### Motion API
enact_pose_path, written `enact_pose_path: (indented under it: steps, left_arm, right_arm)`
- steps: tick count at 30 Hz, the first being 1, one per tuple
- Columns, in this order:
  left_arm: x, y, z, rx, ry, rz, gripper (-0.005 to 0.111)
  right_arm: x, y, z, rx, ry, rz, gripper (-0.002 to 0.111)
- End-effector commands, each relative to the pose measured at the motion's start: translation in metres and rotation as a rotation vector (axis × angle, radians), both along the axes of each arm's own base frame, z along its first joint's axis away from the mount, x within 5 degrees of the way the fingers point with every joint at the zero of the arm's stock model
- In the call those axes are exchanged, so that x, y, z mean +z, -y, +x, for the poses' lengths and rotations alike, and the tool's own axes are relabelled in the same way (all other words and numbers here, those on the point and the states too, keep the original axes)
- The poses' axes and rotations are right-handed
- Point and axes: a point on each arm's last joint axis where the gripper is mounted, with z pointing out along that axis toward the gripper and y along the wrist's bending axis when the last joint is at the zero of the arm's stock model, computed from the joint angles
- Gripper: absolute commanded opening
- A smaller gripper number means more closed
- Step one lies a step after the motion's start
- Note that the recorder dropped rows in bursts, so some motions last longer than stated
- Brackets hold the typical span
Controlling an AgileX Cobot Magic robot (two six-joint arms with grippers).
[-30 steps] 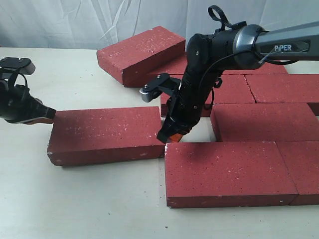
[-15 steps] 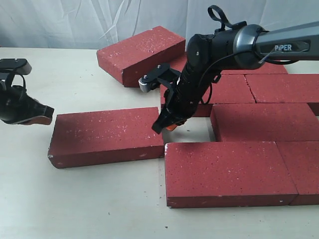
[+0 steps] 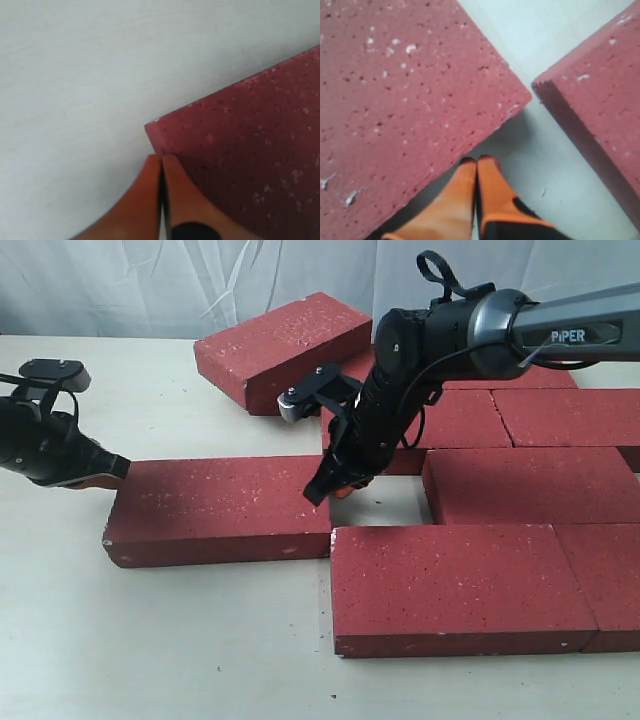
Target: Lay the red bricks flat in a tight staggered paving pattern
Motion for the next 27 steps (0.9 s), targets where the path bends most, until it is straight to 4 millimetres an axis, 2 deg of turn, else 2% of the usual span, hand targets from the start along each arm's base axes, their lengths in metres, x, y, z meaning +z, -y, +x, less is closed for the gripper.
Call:
enact_pose_path:
  steps: [1, 4, 9, 12, 17, 22, 27]
  left_arm:
    - [-0.002, 0.007, -0.002, -0.028, -0.024, -0.015, 0.000]
    - [-0.002, 0.006, -0.002, -0.025, -0.027, -0.013, 0.000]
    - [-0.002, 0.006, -0.003, -0.028, -0.032, -0.019, 0.000]
    - [-0.002, 0.006, -0.003, -0.030, -0.033, -0.020, 0.000]
    - [-0.002, 0.007, -0.003, -0.027, -0.033, -0.023, 0.000]
    - [-0.002, 0.007, -0.003, -0.026, -0.033, -0.023, 0.000]
    - [-0.002, 0.007, -0.003, -0.026, -0.033, -0.023, 0.000]
  right_arm:
    - [0.006, 0.000, 0.004, -0.028, 0.037, 0.030, 0.001]
    - [0.017, 0.002, 0.000, -0.013, 0.027, 0.021, 0.001]
    - [0.052, 0.016, -0.014, -0.004, -0.004, -0.055, 0.001]
    - [0.060, 0.016, -0.025, -0.043, -0.036, 0.002, 0.001]
    - [0.057, -0.015, -0.058, 0.297, -0.135, 0.130, 0.001]
    - [0.037, -0.030, -0.076, 0.421, -0.202, 0.038, 0.001]
    - [0.017, -0.039, -0.080, 0.496, -0.182, -0.060, 0.001]
